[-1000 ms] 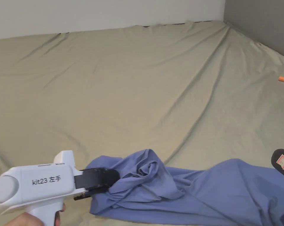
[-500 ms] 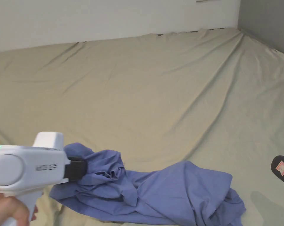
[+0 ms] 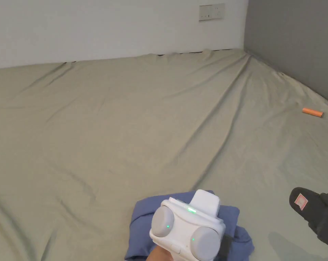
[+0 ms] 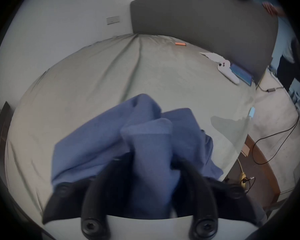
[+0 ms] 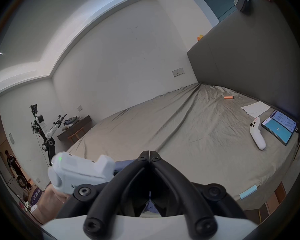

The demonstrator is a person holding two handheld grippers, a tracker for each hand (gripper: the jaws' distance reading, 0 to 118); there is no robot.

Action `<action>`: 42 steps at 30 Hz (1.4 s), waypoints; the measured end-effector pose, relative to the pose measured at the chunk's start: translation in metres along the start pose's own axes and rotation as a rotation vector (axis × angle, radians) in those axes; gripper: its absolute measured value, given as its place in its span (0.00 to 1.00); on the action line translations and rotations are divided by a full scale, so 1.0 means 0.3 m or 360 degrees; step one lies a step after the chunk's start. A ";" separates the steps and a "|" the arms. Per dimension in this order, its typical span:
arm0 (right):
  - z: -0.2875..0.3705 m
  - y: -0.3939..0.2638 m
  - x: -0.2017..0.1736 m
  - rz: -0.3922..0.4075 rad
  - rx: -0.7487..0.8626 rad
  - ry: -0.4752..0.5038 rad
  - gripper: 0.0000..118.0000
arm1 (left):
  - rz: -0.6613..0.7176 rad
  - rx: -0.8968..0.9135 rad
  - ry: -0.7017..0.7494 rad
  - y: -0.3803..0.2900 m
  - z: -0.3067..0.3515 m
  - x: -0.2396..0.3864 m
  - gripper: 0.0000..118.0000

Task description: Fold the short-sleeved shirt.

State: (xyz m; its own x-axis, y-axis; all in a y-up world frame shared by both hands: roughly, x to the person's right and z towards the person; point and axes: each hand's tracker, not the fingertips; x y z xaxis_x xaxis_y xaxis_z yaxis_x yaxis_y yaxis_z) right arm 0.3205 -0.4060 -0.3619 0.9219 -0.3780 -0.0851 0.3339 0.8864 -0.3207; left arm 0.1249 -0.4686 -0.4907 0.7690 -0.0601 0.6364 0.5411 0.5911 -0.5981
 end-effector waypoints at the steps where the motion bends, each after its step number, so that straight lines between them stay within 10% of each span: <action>1: -0.001 -0.001 0.002 -0.0008 -0.0001 0.0005 0.00 | 0.0040 0.0022 -0.0062 0.000 0.013 0.004 0.95; 9: 0.002 -0.006 0.000 0.0010 -0.0011 0.0019 0.00 | 0.0462 0.0115 -0.0457 0.024 0.137 -0.147 0.99; 12: 0.000 -0.009 0.006 -0.0010 -0.0009 0.0019 0.00 | 0.0629 0.0435 -0.0560 0.005 0.274 -0.284 0.85; 14: -0.002 -0.013 0.006 -0.0005 -0.0013 0.0019 0.00 | 0.0567 0.0534 -0.0339 0.005 0.347 -0.320 0.64; 16: -0.009 -0.019 0.005 -0.0011 -0.0023 0.0029 0.00 | 0.0311 0.0549 0.0045 0.012 0.349 -0.315 0.00; 19: -0.020 -0.029 -0.004 -0.0017 -0.0030 0.0042 0.00 | -0.0069 0.0213 0.0446 0.032 0.222 -0.237 0.00; 23: -0.023 -0.033 -0.015 -0.0007 -0.0049 0.0061 0.00 | 0.0035 0.0135 0.0196 0.020 0.101 -0.171 0.00; 31: -0.032 -0.039 -0.012 0.0007 -0.0102 0.0039 0.00 | -0.0747 0.0106 0.0457 -0.057 -0.160 0.193 0.00; 39: -0.028 -0.030 -0.011 0.0011 -0.0099 0.0022 0.00 | -0.0329 0.0051 0.0057 0.003 -0.017 0.023 0.00; 42: -0.017 -0.021 -0.024 0.0058 -0.0083 0.0009 0.00 | 0.0137 0.0128 -0.0320 0.031 0.097 -0.125 0.00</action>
State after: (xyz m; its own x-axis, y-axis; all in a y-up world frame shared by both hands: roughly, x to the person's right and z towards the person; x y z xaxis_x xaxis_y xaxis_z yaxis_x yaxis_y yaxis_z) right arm 0.3108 -0.4104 -0.3641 0.9321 -0.3473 -0.1030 0.2892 0.8846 -0.3658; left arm 0.0913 -0.4374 -0.5058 0.7236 0.1499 0.6737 0.4415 0.6498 -0.6187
